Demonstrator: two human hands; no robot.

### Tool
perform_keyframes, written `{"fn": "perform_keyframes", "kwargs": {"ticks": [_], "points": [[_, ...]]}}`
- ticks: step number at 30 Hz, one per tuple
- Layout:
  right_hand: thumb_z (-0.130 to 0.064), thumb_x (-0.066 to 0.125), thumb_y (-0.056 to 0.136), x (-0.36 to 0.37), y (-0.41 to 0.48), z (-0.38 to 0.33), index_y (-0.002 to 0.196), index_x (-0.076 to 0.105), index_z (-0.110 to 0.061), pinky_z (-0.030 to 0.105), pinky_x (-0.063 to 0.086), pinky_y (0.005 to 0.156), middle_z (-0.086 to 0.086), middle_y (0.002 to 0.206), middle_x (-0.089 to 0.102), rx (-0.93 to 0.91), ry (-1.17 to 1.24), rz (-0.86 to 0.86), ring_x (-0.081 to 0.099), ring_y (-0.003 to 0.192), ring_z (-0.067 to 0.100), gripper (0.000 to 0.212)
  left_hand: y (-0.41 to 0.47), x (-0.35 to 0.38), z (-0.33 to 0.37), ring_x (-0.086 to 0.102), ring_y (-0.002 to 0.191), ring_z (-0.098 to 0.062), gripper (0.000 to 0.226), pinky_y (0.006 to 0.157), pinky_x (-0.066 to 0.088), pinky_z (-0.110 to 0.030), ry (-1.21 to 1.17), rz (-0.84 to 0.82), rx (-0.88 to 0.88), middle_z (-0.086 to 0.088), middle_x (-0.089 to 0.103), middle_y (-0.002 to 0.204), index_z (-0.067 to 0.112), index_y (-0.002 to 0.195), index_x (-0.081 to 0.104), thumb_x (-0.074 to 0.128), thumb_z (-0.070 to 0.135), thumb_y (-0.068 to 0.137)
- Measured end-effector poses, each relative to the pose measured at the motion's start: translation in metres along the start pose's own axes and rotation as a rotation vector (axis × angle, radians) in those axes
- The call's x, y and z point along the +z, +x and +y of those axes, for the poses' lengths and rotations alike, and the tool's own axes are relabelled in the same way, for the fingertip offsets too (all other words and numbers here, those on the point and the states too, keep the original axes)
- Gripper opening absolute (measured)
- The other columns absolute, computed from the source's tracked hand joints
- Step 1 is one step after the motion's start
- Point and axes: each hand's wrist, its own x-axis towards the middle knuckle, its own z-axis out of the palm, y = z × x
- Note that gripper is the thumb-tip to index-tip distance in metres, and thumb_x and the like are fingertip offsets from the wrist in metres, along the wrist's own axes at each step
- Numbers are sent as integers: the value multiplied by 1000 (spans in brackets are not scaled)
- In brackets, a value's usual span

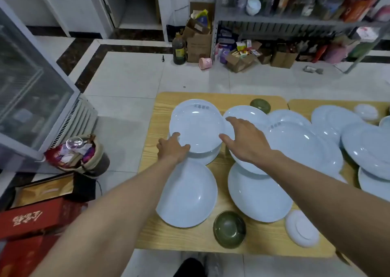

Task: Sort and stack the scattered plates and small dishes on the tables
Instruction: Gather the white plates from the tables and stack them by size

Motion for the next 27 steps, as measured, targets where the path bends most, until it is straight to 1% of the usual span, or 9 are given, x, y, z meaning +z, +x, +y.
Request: {"fn": "perform_keyframes", "kwargs": {"ticks": [3,6,9,12,16,18,20,23,27], "points": [[-41,50,99,7,5,5,149,36,-19,41,40,98,7,145,49,18,20,-15,42,133,28,57,11,7,-5,44,129,-29,60,99,42,-33,-172,-12,-26,-9,44,143,26,142,45,67,31,87],[-41,51,99,12,8,10,150,35,-20,41,38,99,7,146,48,28,29,-48,41,133,27,57,18,14,-8,47,129,-25,61,96,40,-27,-351,-9,-47,-3,46,146,23,142,48,71,23,86],[-40,52,99,13,10,15,150,35,-20,41,39,99,7,145,49,37,45,-55,42,133,28,58,24,17,-9,51,124,-26,59,102,48,-39,-451,3,-65,-3,48,142,25,138,51,72,17,83],[-38,54,98,15,13,21,149,37,-19,39,40,95,7,140,53,37,68,-52,45,129,28,57,28,20,-8,55,118,-27,56,96,53,-46,-517,41,-89,-3,51,136,24,133,56,72,9,82],[-37,55,98,15,15,24,148,38,-18,39,42,93,7,138,55,34,80,-36,48,127,29,57,33,22,-7,61,109,-29,56,89,57,-47,-717,82,-159,-8,58,125,25,124,60,72,-4,78],[-36,56,97,14,14,25,148,38,-18,39,42,94,8,138,54,34,86,-35,48,126,29,57,31,22,-7,64,104,-25,58,85,59,-45,-811,78,-161,-4,63,114,26,121,61,73,-8,77],[-36,56,97,10,12,27,149,37,-18,41,42,96,8,140,53,33,94,-32,48,127,29,58,26,19,-3,66,101,-20,59,75,61,-37,-880,58,-124,2,65,108,27,122,61,72,-10,77],[-36,56,98,-2,6,33,150,36,-19,42,42,101,7,145,50,39,76,-15,46,131,28,58,15,13,8,66,101,-17,62,60,58,-25,-946,14,-55,1,64,114,26,126,59,70,-12,79],[-37,57,97,-31,-7,48,149,39,-20,43,42,104,4,148,48,67,123,93,47,132,24,57,-6,6,27,63,107,-19,62,62,59,-26,-980,-18,35,-2,59,122,28,124,60,70,-12,78]]}}
